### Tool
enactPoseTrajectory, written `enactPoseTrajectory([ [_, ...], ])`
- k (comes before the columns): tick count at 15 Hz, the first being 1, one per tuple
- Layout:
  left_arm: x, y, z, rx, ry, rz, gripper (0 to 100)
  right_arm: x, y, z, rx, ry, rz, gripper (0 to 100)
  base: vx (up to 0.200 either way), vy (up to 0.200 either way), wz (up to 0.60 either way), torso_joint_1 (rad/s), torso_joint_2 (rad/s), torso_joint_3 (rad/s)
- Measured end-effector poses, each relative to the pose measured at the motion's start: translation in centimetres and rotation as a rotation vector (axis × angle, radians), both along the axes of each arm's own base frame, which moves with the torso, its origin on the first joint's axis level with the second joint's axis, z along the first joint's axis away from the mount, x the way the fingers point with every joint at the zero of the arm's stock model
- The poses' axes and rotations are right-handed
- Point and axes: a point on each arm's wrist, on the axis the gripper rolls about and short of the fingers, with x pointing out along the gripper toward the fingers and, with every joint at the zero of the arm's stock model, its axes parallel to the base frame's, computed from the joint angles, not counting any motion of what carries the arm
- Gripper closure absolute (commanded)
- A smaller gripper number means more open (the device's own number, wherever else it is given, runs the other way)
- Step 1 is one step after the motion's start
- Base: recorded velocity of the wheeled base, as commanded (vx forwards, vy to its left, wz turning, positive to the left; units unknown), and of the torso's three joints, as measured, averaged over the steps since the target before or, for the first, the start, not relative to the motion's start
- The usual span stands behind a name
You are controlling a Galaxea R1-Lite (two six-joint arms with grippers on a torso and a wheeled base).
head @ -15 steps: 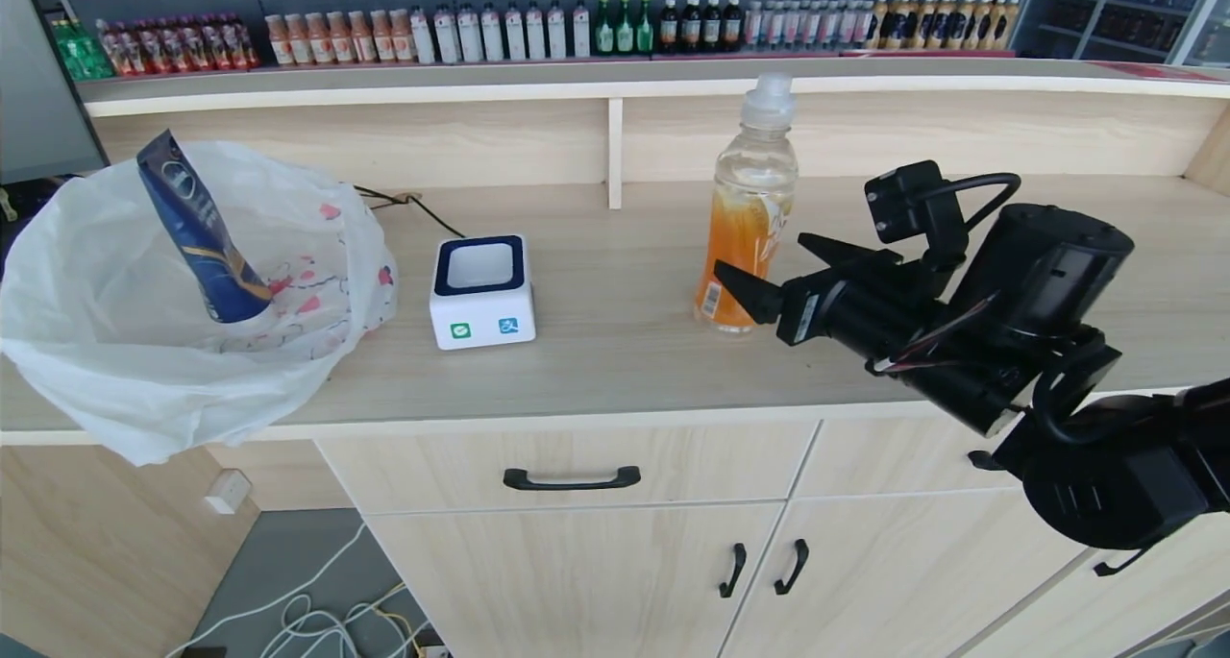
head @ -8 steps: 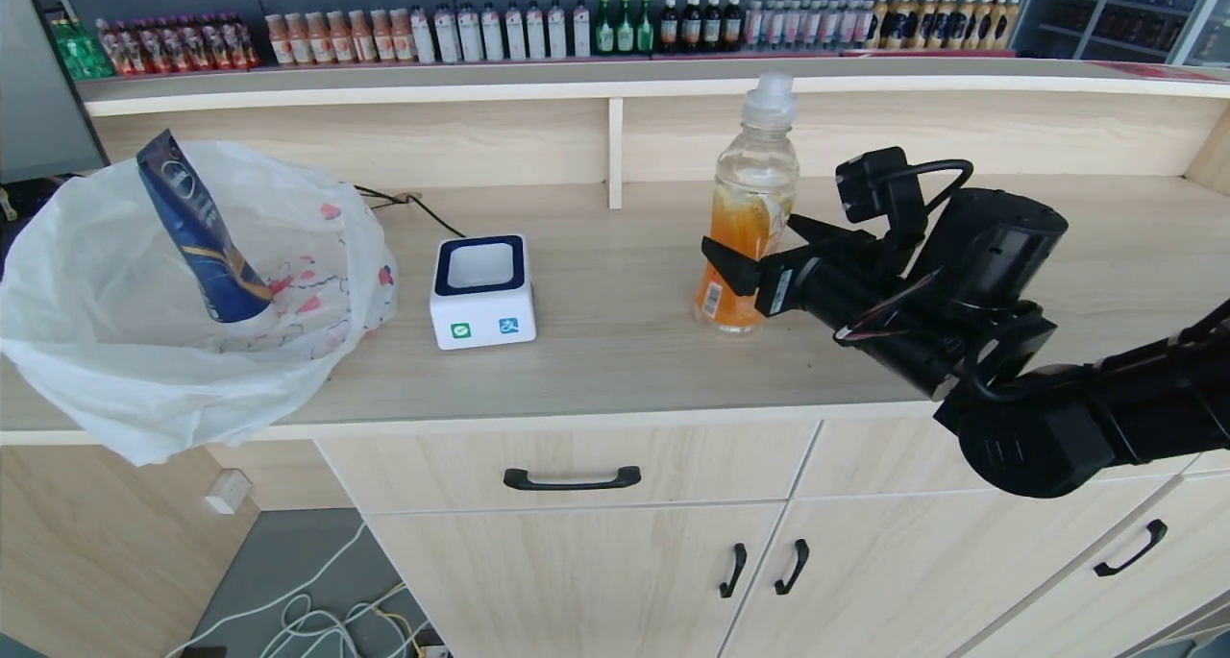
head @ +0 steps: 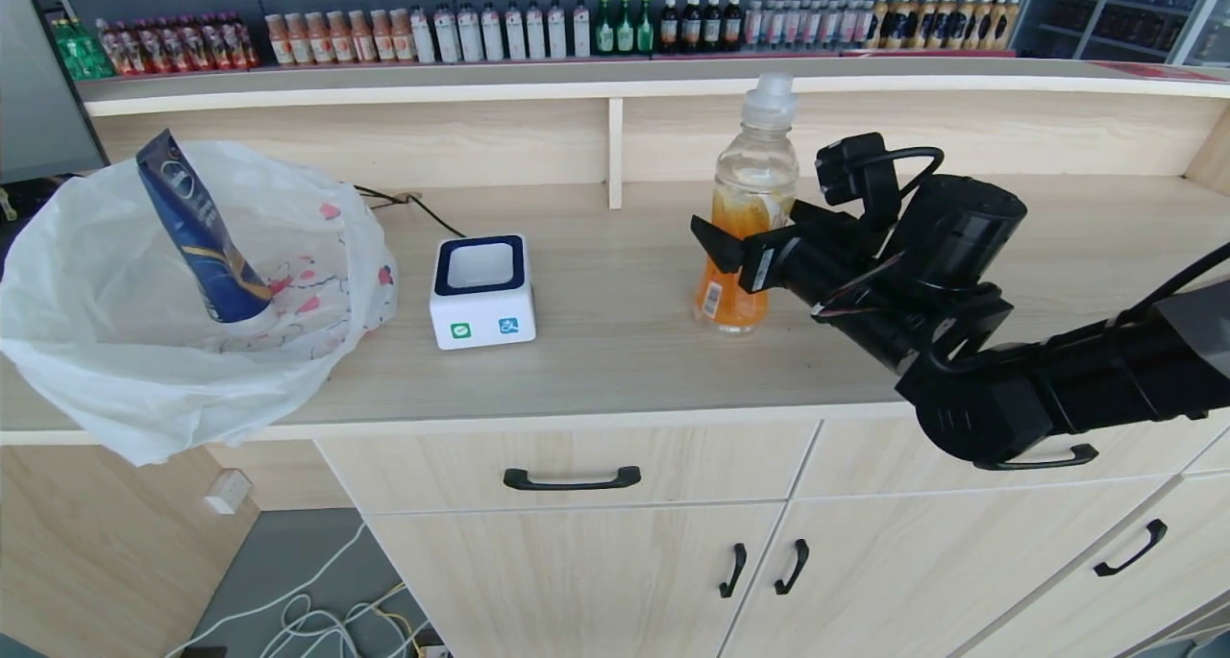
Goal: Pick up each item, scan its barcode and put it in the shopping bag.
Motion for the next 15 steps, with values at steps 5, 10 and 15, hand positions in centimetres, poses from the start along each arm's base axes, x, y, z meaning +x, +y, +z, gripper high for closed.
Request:
enactPoseTrajectory([
  [5,0.00,0.00,0.00,0.000,0.000,0.000,0,0.78,0.70,-0.39,0.005,-0.001,-0.052,0,0.000,0.000,0.00,0.000,0.00,0.000],
  [10,0.00,0.00,0.00,0.000,0.000,0.000,0,0.95,0.87,-0.31,0.010,-0.005,-0.058,0,0.000,0.000,0.00,0.000,0.00,0.000],
  [15,0.00,0.00,0.00,0.000,0.000,0.000,0,1.03,0.87,-0.39,0.012,-0.003,-0.058,100,0.000,0.000,0.00,0.000,0.00,0.000],
])
